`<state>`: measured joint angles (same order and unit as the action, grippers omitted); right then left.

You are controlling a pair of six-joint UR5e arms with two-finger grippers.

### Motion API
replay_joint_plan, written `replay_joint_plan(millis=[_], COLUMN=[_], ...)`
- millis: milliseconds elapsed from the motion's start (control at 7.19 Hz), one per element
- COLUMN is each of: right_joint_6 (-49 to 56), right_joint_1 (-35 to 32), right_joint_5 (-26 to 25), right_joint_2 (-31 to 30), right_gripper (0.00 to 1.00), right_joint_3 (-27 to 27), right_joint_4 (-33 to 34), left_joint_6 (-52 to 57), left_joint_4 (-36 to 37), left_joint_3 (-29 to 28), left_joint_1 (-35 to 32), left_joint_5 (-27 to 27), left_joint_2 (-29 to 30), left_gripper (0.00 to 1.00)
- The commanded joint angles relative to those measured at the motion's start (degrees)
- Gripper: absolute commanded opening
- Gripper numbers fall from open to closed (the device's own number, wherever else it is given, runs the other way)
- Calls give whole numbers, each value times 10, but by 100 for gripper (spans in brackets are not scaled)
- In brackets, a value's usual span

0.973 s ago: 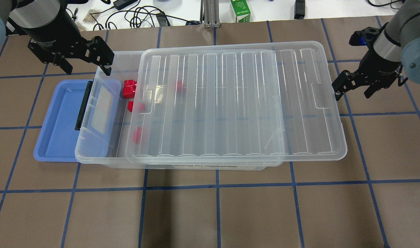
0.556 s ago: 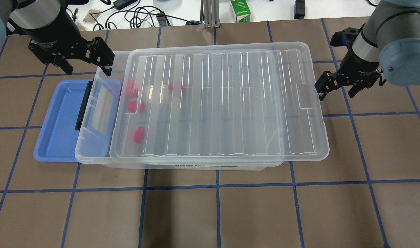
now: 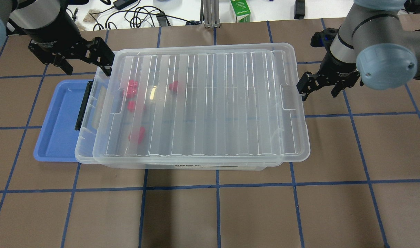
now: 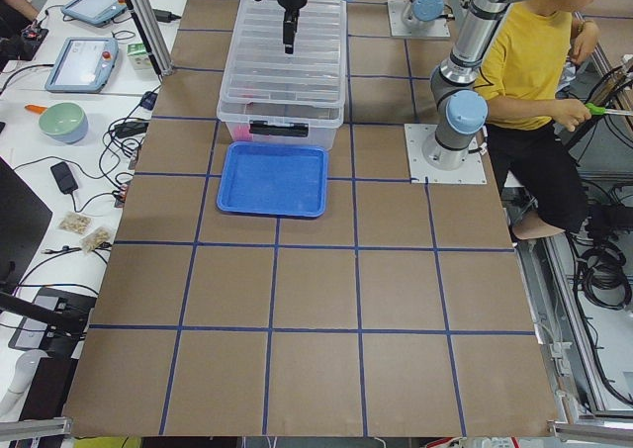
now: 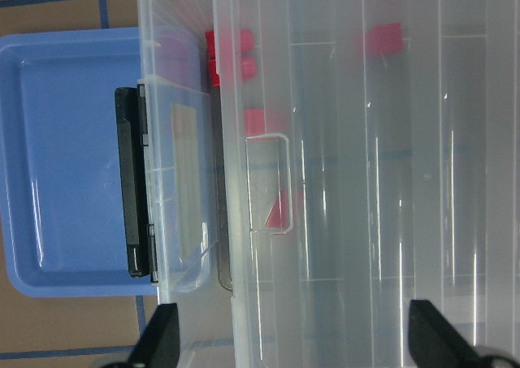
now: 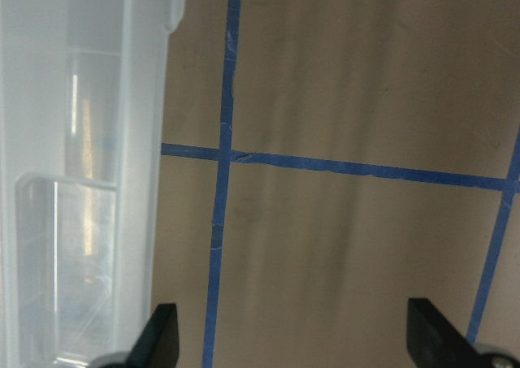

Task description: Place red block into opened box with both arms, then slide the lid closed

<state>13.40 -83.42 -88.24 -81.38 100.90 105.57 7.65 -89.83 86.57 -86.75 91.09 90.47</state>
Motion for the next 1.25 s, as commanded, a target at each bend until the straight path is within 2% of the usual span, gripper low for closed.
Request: replay_joint_plan(millis=[0,1112], right_joint_6=[-8,-9], right_joint_1=[-13,-20], right_joint_5=[1,16], right_joint_2=[0,1], right_gripper=[100,100], right_joint_3=[0,0], right_joint_4=[1,2], left_joint_6=[0,0], left_joint_4=[0,0], left_joint_3=[0,0], left_joint_1=[0,0], left_joint_5=[1,1], left_joint_2=[0,-1], left_gripper=[100,100])
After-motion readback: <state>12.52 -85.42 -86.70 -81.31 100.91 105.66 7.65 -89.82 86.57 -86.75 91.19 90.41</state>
